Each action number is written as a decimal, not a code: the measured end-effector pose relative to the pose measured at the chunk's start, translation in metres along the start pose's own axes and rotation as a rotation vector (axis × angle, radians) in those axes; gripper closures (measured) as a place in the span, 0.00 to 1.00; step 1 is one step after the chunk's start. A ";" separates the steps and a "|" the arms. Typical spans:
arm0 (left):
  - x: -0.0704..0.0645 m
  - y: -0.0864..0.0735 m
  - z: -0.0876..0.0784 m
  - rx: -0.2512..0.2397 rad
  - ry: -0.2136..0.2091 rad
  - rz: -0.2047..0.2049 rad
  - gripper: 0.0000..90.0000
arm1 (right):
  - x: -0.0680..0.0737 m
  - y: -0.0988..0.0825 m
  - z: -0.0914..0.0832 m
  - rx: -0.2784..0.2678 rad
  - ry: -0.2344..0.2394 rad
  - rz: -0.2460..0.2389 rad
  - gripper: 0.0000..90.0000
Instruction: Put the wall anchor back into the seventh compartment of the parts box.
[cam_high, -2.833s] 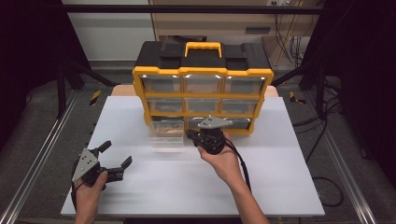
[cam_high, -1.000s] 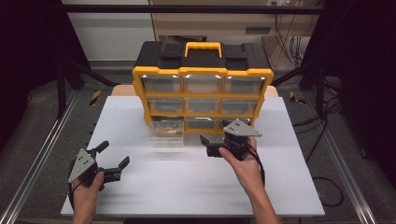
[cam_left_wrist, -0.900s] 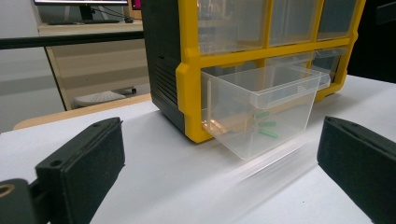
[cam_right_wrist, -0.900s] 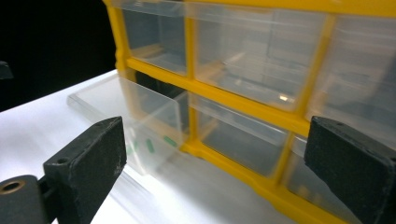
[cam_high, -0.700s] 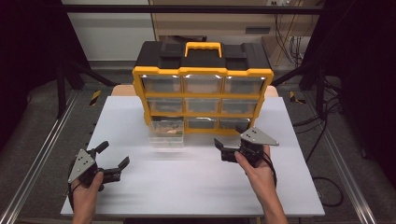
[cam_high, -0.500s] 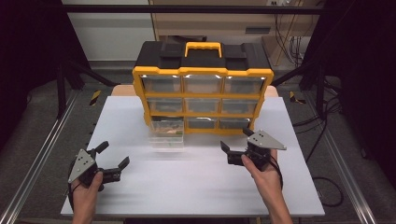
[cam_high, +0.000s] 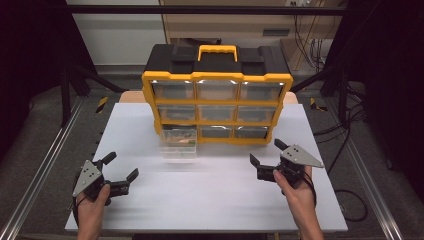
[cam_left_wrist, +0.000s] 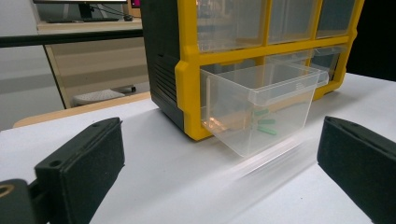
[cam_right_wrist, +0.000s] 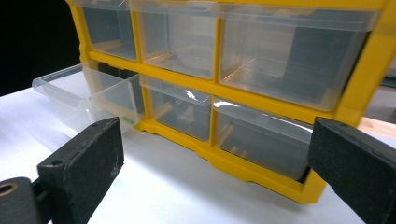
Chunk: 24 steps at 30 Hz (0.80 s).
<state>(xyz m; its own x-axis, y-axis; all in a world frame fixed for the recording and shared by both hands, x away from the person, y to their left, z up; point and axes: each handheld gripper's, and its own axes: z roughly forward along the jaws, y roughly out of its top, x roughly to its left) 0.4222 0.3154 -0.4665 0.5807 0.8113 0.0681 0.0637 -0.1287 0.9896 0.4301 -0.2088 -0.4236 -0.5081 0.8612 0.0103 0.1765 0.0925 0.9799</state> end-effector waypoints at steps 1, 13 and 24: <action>0.000 0.000 0.000 0.001 -0.001 0.000 0.00 | -0.002 0.000 -0.003 -0.002 -0.008 -0.001 0.05; 0.000 0.000 -0.001 0.002 -0.010 0.000 0.00 | -0.013 -0.004 -0.022 -0.018 -0.027 -0.015 0.05; -0.001 0.000 -0.001 0.006 -0.018 0.003 0.00 | -0.019 -0.015 -0.034 -0.017 -0.044 -0.012 0.05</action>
<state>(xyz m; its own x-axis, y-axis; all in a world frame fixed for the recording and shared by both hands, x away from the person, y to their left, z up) 0.4207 0.3148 -0.4663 0.5957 0.8003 0.0682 0.0667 -0.1340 0.9887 0.4080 -0.2435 -0.4320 -0.4721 0.8815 -0.0097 0.1560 0.0943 0.9832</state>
